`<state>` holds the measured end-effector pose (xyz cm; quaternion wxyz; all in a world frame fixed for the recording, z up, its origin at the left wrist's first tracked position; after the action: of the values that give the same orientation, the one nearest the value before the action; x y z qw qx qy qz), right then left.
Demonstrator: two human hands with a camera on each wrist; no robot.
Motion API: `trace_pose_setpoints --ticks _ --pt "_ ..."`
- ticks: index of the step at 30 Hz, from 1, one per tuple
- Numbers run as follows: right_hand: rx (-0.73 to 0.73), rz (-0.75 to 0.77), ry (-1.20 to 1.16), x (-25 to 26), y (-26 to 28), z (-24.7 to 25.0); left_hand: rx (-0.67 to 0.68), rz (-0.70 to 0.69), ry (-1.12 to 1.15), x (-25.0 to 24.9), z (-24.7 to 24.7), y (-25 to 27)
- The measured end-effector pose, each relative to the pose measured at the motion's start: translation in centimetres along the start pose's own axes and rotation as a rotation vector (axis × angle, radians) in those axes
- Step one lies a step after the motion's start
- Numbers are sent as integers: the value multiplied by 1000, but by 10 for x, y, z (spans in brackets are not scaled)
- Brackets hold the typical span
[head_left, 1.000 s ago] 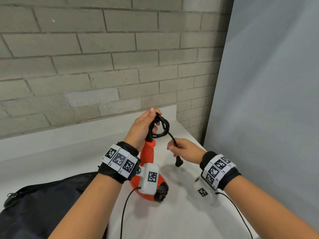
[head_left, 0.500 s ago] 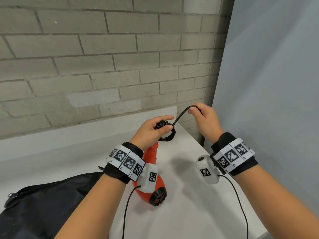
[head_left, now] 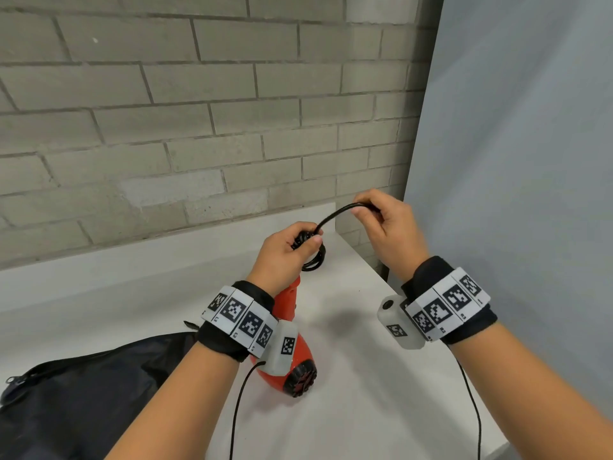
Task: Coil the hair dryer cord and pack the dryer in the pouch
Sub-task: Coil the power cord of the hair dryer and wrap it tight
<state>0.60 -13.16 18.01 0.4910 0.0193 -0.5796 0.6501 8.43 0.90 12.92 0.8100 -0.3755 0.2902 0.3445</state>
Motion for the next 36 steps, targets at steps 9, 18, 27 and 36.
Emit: trace_pose_setpoints --ticks 9,18,27,36 --pt "283 -358 335 -104 48 -18 -110 104 98 12 6 -2" --pt "24 -378 -257 -56 44 -24 -111 147 129 16 4 -4" --pt "-20 -241 -432 -22 46 -49 -29 152 170 11 -4 -4" --pt "-115 -220 -274 -39 38 -66 76 115 189 1 -22 -2"
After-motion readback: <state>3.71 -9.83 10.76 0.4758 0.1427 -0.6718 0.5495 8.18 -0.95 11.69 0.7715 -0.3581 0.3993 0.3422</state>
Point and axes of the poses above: each hand's wrist, its own y-axis away from the middle knuckle, its own z-axis out of the back of the hand, x = y × z, the point moved 8 cm from there along -y, towards the middle knuckle, and after that the axes turned 14 degrees about -y, right-handed, at the moved point
